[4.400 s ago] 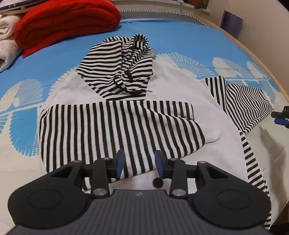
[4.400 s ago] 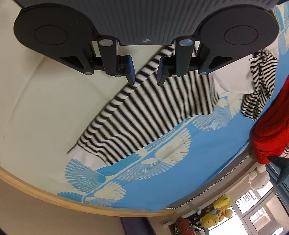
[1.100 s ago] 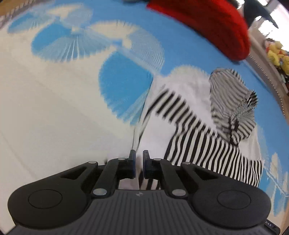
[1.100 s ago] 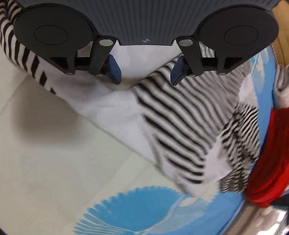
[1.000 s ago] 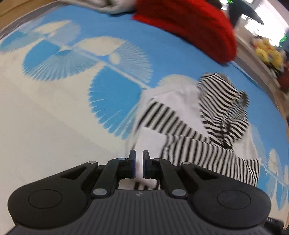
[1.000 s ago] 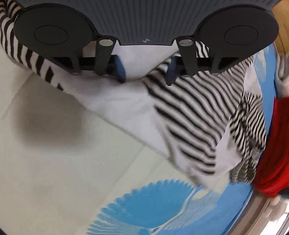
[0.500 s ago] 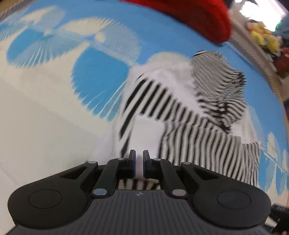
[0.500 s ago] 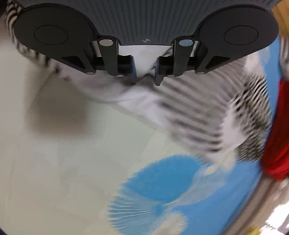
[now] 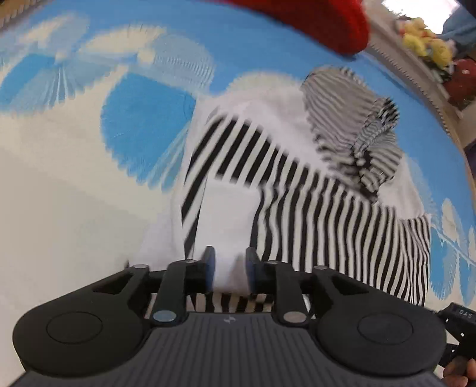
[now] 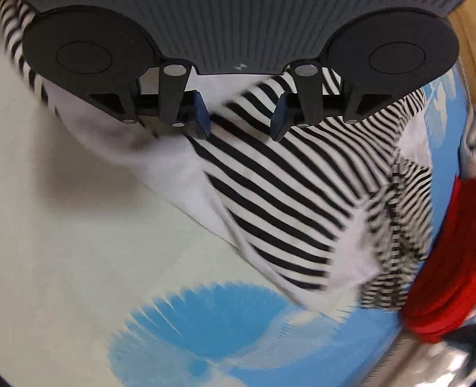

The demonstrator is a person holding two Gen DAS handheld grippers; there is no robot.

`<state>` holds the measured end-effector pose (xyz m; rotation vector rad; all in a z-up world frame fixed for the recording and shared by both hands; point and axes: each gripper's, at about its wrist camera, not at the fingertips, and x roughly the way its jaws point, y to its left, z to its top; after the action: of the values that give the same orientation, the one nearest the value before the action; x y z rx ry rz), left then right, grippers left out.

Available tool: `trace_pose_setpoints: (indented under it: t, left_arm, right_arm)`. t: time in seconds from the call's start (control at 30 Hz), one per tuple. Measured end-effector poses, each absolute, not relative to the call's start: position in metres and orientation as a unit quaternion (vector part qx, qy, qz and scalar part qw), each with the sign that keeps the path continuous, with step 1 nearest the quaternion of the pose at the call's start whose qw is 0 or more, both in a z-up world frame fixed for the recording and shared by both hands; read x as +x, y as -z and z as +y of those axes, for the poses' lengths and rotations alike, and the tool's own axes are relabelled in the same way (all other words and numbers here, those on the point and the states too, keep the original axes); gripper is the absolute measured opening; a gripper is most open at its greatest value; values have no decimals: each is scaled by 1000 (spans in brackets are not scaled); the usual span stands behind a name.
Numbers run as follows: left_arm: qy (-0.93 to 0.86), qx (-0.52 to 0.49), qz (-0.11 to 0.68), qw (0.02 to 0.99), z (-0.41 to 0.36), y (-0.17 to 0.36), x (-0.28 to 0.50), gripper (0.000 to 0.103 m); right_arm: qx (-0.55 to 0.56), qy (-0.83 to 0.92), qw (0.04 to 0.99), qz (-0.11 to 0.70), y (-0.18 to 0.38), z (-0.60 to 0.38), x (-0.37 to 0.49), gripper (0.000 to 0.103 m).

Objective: Fold small clothes

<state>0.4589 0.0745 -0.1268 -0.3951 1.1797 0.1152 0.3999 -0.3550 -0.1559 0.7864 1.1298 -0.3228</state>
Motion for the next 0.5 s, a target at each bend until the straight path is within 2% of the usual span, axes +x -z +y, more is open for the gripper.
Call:
trace_pose_setpoints:
  t: [0.07, 0.13, 0.23, 0.3, 0.37, 0.5]
  left_arm:
    - [-63, -214, 585, 780, 79, 145, 460, 25]
    - [-64, -207, 582, 784, 77, 143, 458, 25]
    - [-57, -157, 552, 817, 64, 122, 458, 30]
    - [-49, -135, 536, 832, 57, 112, 456, 38]
    - [-43, -122, 531, 838, 50, 108, 457, 38]
    - [-35, -96, 514, 852, 36, 103, 456, 38]
  right_arm:
    - [372, 160, 744, 532, 161, -361, 400, 48]
    - [359, 176, 748, 530, 156, -363, 399, 48]
    - [270, 147, 817, 488, 117, -351, 408, 49]
    - [211, 127, 854, 457, 94, -343, 411, 54]
    - [168, 121, 872, 443, 83, -342, 411, 58]
    - [129, 117, 879, 444, 78, -342, 410, 59]
